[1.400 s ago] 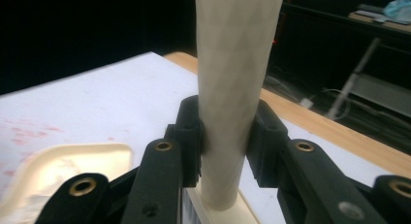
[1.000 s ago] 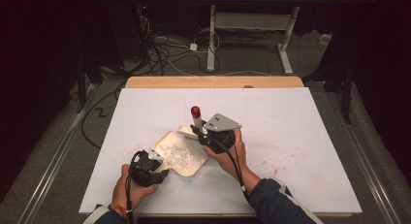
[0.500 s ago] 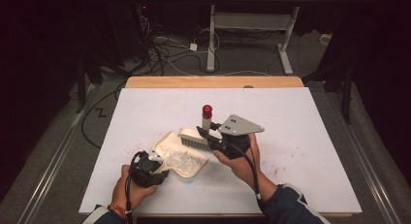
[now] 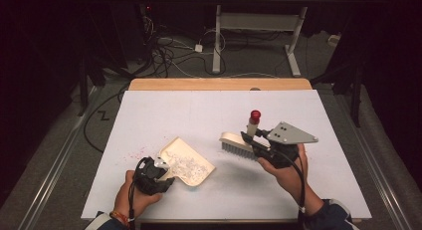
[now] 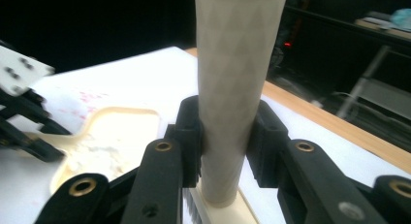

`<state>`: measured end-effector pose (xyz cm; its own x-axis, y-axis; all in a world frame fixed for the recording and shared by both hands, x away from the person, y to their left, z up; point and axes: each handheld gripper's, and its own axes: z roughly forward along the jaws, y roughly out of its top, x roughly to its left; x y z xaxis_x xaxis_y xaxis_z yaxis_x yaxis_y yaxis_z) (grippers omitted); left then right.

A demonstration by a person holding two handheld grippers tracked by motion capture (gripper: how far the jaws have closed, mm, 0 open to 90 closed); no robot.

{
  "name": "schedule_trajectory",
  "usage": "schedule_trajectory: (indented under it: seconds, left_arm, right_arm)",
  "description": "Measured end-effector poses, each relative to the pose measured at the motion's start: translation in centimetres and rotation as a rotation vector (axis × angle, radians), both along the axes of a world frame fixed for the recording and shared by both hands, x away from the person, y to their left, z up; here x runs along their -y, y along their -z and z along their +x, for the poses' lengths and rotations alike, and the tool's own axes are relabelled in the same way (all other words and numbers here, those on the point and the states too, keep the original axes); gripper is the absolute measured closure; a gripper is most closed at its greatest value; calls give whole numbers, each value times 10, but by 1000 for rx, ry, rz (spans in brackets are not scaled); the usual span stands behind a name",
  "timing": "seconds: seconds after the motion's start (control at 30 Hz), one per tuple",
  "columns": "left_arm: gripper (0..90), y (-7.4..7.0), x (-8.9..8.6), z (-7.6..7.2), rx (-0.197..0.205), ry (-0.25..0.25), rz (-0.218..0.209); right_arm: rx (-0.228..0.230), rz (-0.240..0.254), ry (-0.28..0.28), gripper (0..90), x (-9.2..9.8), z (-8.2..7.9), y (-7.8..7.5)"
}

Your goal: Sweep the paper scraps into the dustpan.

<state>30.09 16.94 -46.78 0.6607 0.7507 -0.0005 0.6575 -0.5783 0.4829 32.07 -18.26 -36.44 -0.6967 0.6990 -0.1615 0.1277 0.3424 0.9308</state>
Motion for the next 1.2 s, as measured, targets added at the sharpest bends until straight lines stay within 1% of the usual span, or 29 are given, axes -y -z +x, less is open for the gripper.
schedule_trajectory:
  seconds: [0.07, 0.13, 0.27, 0.3, 0.4, 0.47, 0.5, 0.53, 0.6, 0.67, 0.8, 0.87, 0.93, 1.03, 1.07, 1.13, 1.2]
  left_arm:
    - [636, 0, 2, 0, 3, 7, 1]
    - [636, 0, 5, -1, -4, 19, 5]
    - [636, -1, 12, -1, -6, 34, 12]
    - [636, -1, 13, 0, -5, 43, 14]
    - [636, -2, 20, 0, -5, 61, 13]
    - [635, -2, 25, 0, -2, 71, 18]
    - [635, -2, 27, 1, 0, 73, 20]
    - [635, -2, 29, 1, 1, 78, 23]
    - [635, -2, 34, 2, 2, 84, 23]
    - [635, -2, 38, 3, 1, 92, 28]
    - [635, -2, 47, 5, 3, 108, 32]
    - [635, -2, 48, 6, 3, 109, 28]
    - [635, -2, 48, 6, 3, 110, 26]
    - [635, -2, 47, 6, 3, 110, 24]
    - [635, -1, 47, 6, 2, 111, 22]
    - [635, -1, 47, 6, 1, 109, 16]
    - [635, -1, 46, 6, -2, 110, 8]
  right_arm:
    - [-3, -22, 24, 710, 10, -1, 2]
    - [-18, -35, 48, 710, 17, -2, 5]
    - [-39, -93, 78, 710, 21, -2, 15]
    - [-48, -105, 78, 710, 21, -2, 16]
    - [-68, -111, 59, 710, 18, -4, 21]
    - [-69, -112, 49, 710, 14, -5, 23]
    - [-68, -120, 38, 710, 8, -6, 24]
    - [-68, -120, 38, 710, 8, -6, 24]
    - [-75, -117, 20, 711, 2, -6, 25]
    - [-72, -111, 4, 710, -3, -7, 25]
    - [-87, -68, -37, 710, -16, -8, 23]
    - [-79, -60, -63, 710, -25, -9, 20]
    - [-60, -46, -85, 710, -31, -12, 16]
    - [-61, -22, -121, 710, -33, -16, 10]
    - [-67, -11, -123, 710, -33, -16, 9]
    - [-58, -5, -124, 710, -33, -15, 7]
    - [-63, 10, -121, 710, -32, -14, 6]
